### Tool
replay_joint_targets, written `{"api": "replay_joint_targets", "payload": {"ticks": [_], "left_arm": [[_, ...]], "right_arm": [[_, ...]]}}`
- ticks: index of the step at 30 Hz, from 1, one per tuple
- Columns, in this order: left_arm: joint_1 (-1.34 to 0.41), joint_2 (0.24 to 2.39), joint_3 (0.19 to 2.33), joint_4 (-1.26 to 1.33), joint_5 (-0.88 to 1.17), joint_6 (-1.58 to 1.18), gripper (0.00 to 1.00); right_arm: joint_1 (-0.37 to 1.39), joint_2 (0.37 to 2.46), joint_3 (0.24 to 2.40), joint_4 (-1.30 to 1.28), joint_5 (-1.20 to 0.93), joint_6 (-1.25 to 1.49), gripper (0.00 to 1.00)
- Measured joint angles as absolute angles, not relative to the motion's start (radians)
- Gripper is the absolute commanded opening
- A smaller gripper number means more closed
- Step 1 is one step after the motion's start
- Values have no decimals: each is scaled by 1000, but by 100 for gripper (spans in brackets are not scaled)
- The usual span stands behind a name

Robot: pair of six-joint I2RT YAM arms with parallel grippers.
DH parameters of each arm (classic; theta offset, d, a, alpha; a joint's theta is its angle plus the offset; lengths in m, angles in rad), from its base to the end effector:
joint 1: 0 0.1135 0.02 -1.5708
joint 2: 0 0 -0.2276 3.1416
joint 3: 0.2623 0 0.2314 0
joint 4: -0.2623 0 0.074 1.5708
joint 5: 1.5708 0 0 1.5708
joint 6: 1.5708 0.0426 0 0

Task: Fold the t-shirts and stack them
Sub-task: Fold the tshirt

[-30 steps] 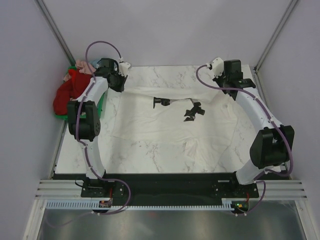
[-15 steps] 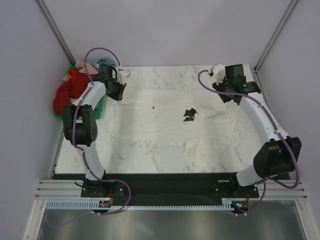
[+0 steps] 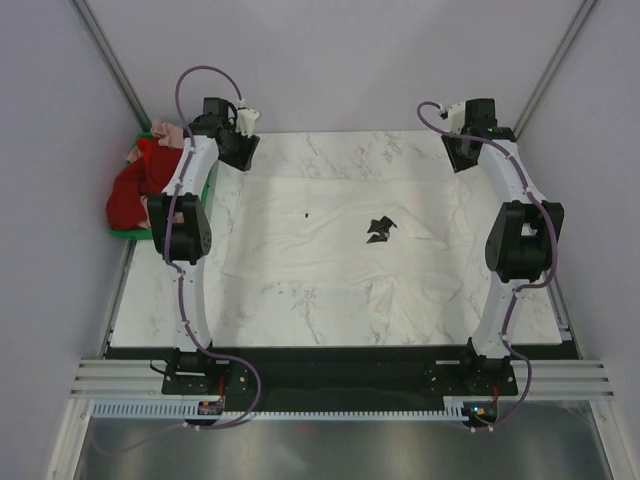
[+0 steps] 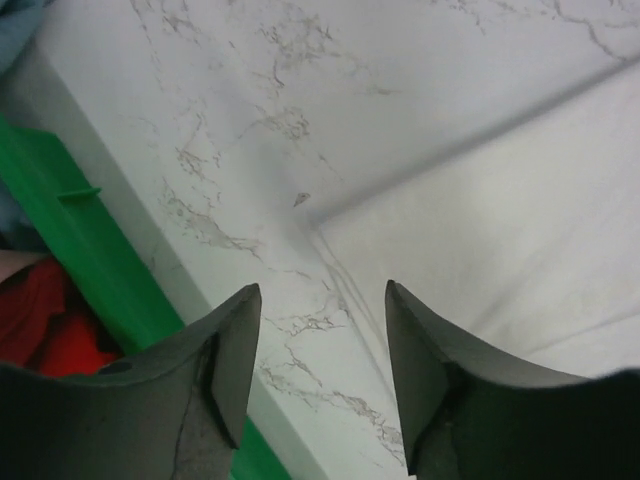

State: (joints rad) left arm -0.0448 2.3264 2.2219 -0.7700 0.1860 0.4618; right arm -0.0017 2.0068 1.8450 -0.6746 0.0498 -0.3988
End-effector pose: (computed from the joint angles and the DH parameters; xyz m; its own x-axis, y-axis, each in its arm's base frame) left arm 0.4781 -0.0293 0.2266 -0.6138 0.4658 -0.6374 0.4870 0.8589 0.1587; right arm 0.4245 -0.0028 0.2565 -0.6976 -0.3866 -0.6032 -0.2559 0.9208 -0.2943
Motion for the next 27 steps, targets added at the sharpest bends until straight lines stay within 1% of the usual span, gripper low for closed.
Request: {"api": "replay_joint_targets", "payload": {"ticks": [1, 2, 5, 11, 21, 27], "left_arm": [[-43, 2341, 2226, -781, 187, 458, 66], [-41, 2355, 2226, -798, 187, 458, 72], [-31, 2391, 2226, -836, 216, 445, 76], [-6, 2441, 2267, -860, 288, 387, 77], [-1, 2463, 2307, -861, 327, 340, 79], [14, 2511, 2333, -862, 342, 315, 78]], "right_arm": [[-20, 2048, 1872, -678, 45, -393, 44], [-34, 2077, 1890, -681, 41, -389, 45], [-75, 2155, 1943, -707, 18, -376, 48], [-113, 2215, 1985, -730, -41, -357, 49], [-146, 2344, 2095, -734, -112, -343, 49], [-169, 2432, 2144, -736, -130, -343, 49]]}}
